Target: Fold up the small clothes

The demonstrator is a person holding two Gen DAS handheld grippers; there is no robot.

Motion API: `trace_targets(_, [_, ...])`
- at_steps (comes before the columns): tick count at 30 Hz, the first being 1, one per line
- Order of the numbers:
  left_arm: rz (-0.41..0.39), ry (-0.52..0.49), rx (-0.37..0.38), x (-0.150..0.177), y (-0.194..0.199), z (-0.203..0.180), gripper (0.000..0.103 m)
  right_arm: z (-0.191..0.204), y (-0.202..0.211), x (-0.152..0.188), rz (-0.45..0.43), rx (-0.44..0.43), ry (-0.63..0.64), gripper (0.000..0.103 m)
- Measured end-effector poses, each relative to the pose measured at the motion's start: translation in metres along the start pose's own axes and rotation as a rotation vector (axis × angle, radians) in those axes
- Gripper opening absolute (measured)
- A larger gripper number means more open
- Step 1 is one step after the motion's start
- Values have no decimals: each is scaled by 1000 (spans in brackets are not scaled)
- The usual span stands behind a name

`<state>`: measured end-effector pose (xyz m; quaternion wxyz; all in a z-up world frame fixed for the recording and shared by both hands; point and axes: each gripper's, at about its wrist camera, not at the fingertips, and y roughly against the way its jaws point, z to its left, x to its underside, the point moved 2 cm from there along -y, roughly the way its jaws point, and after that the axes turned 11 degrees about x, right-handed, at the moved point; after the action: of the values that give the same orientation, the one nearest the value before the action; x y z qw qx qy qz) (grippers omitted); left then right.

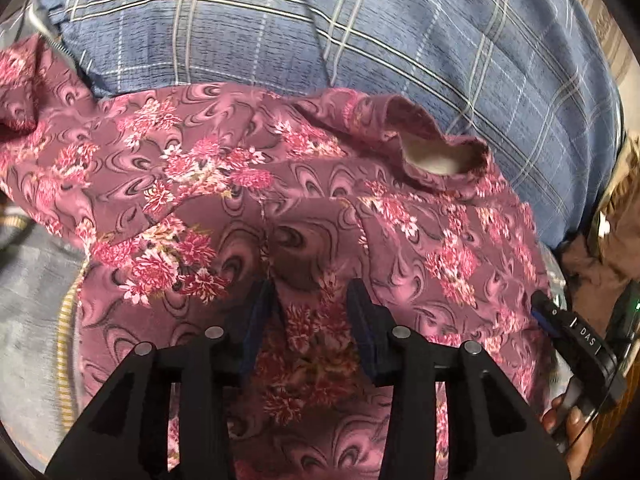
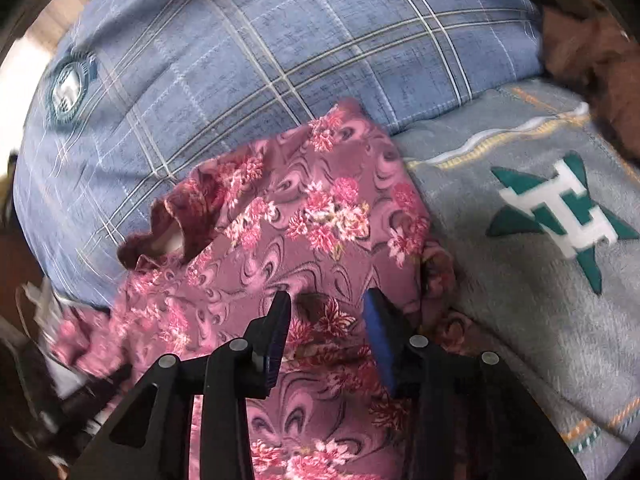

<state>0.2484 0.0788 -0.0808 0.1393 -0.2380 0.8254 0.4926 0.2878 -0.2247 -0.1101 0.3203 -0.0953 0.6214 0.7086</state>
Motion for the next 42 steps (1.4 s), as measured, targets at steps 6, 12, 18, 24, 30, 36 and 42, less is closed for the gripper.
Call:
trace_targets(6, [-24, 45, 23, -14, 26, 11, 50, 29, 16, -1, -4, -39, 61, 42])
trace_targets(12, [-81, 80, -89, -34, 69, 45, 63, 74, 23, 10, 27, -83, 136, 43])
trace_targets(18, [-113, 150, -219, -76, 110, 109, 65, 103, 27, 42, 69, -115, 258, 46])
trace_targets(24, [-68, 217, -323, -100, 148, 179, 65, 107, 13, 63, 106, -120, 301, 47])
trace_targets(30, [-20, 357, -224, -117, 158, 226, 65, 109, 13, 67, 68, -156, 316, 58])
trace_targets(36, [7, 353, -155, -126, 134, 222, 63, 107, 13, 71, 40, -186, 324, 61])
trace_targets(42, [-15, 477, -50, -124, 118, 234, 7, 101, 13, 66, 63, -221, 295, 61])
